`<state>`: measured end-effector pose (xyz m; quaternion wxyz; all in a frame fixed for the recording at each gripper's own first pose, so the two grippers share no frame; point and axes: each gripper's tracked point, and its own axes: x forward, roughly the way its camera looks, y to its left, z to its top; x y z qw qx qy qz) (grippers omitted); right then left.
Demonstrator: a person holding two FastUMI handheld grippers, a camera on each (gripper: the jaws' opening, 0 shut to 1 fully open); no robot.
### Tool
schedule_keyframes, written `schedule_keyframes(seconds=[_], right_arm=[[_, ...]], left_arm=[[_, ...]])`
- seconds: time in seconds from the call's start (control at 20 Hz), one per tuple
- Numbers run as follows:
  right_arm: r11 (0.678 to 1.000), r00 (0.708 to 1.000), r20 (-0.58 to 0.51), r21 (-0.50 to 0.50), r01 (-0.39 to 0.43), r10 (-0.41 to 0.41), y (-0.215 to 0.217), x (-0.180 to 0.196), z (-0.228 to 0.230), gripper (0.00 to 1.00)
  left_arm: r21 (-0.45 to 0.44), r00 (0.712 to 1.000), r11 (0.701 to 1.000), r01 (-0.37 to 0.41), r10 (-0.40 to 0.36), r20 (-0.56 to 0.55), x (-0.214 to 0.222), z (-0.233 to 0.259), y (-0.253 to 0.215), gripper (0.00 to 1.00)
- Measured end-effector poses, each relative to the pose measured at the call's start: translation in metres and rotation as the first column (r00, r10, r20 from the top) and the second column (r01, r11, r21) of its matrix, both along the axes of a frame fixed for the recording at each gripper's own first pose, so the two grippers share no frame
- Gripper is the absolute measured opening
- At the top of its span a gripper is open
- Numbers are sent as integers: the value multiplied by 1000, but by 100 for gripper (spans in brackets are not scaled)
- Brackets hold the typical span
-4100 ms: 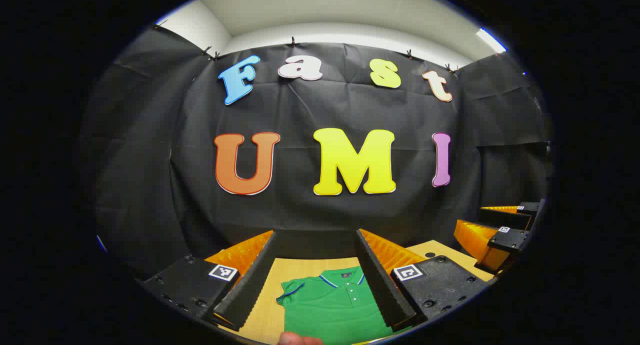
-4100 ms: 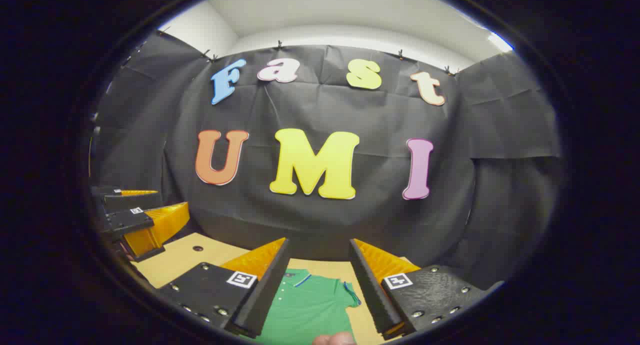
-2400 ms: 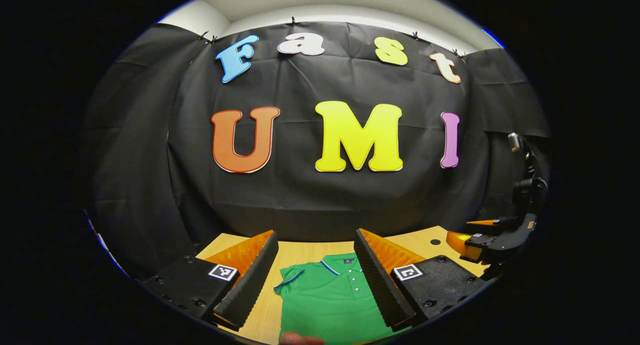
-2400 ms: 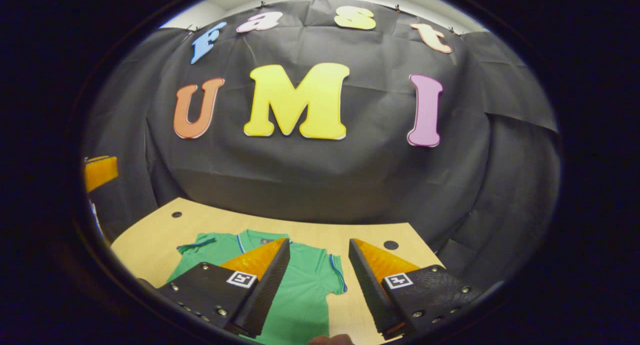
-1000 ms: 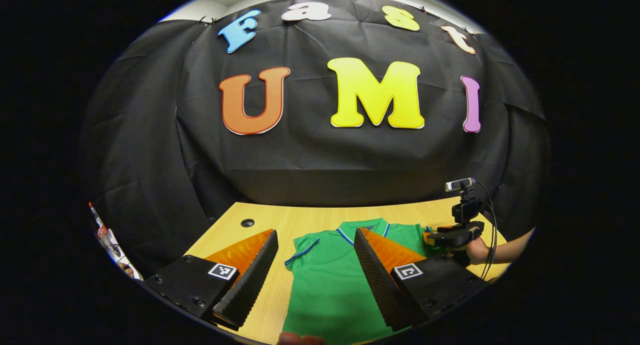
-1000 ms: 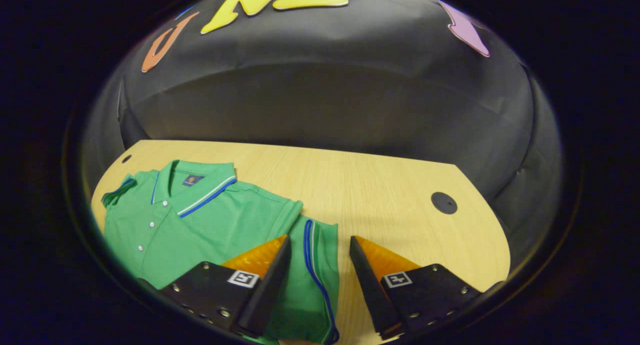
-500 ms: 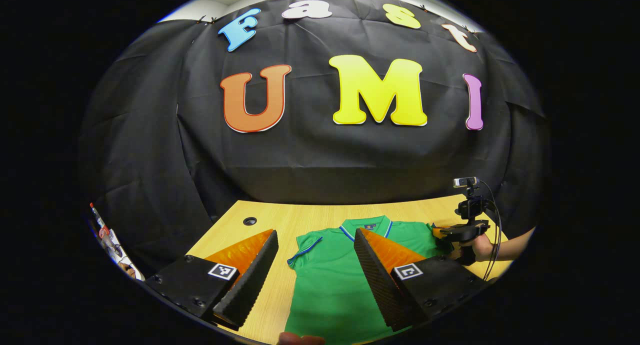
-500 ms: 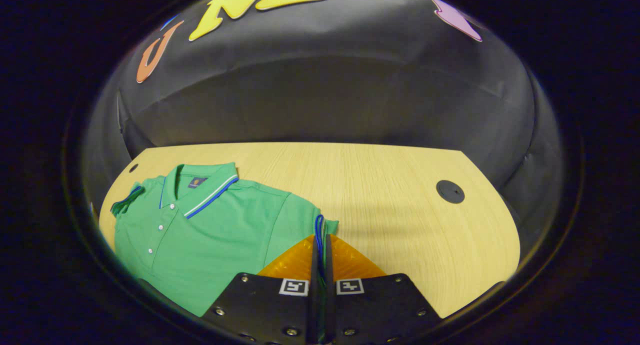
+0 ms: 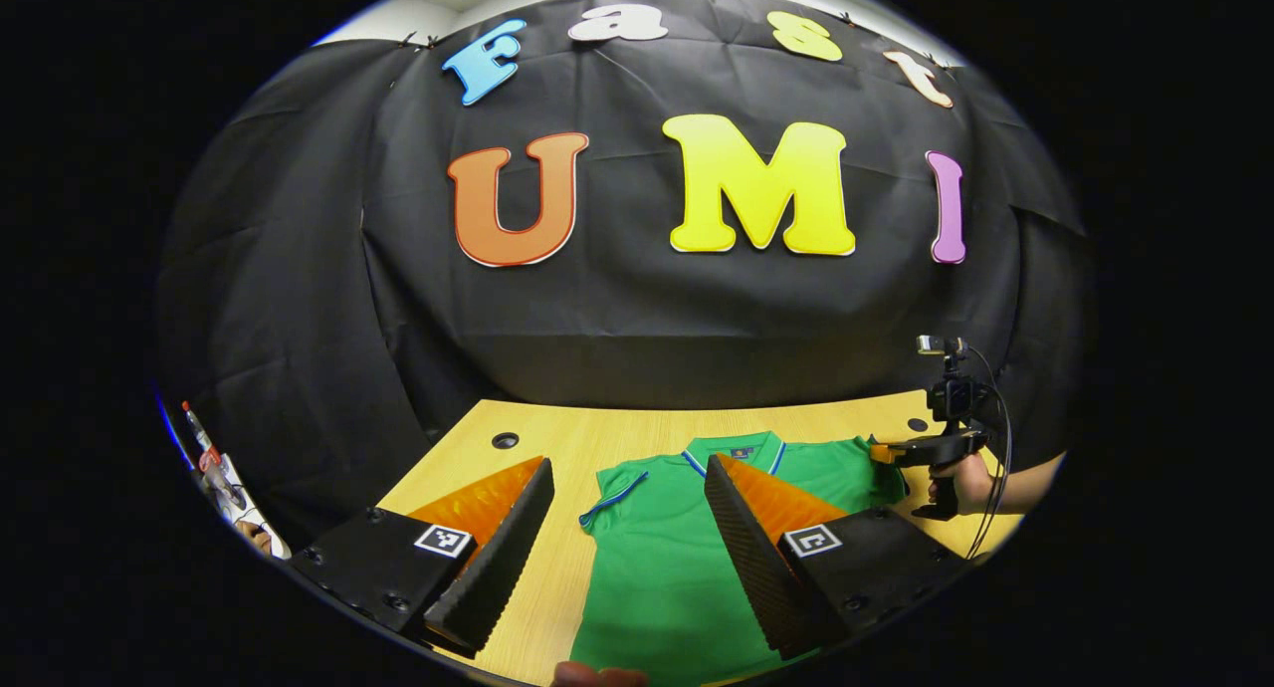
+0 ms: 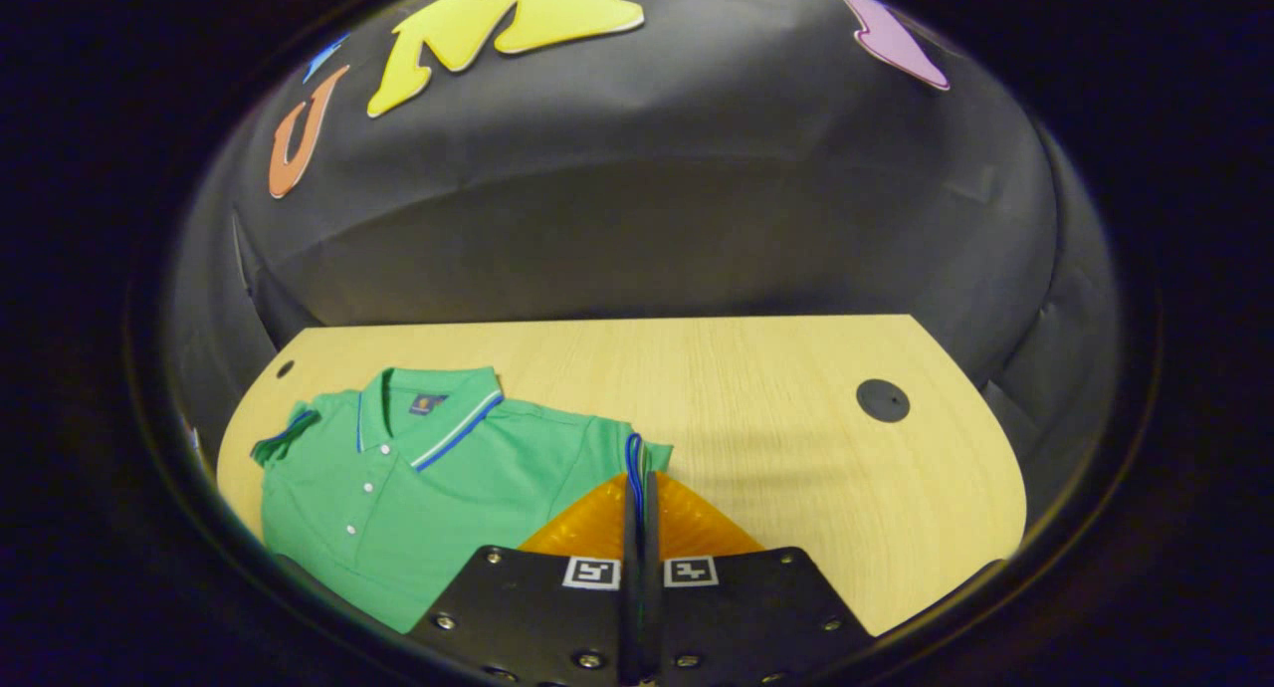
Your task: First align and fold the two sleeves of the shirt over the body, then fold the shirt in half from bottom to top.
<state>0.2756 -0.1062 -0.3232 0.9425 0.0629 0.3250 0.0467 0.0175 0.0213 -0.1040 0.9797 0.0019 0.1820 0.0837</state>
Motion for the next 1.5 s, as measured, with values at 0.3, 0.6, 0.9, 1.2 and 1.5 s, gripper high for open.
schedule_keyframes(seconds=[0.3, 0.6, 0.9, 1.2, 1.5], right_arm=[[1000, 1000, 19, 24, 15, -16, 22, -1, 39, 1], [1000, 999, 30, -12, -13, 14, 66, -6, 68, 1], [998, 999, 3, -37, -48, 49, 126, -20, 68, 1], [996, 994, -64, -11, -88, 87, 180, -30, 50, 3], [992, 991, -35, 29, -125, 126, 204, -50, 64, 30]], left_arm=[[-21, 999, 999, -40, 41, 17, -12, 2, 14, 98], [-45, 995, 995, -94, 95, 26, -30, 2, 41, 98], [-50, 989, 989, -141, 143, 37, -45, 3, 75, 98], [-63, 983, 982, -180, 182, 19, -67, 0, 99, 98], [-78, 981, 978, -193, 195, 20, -81, -2, 115, 98]])
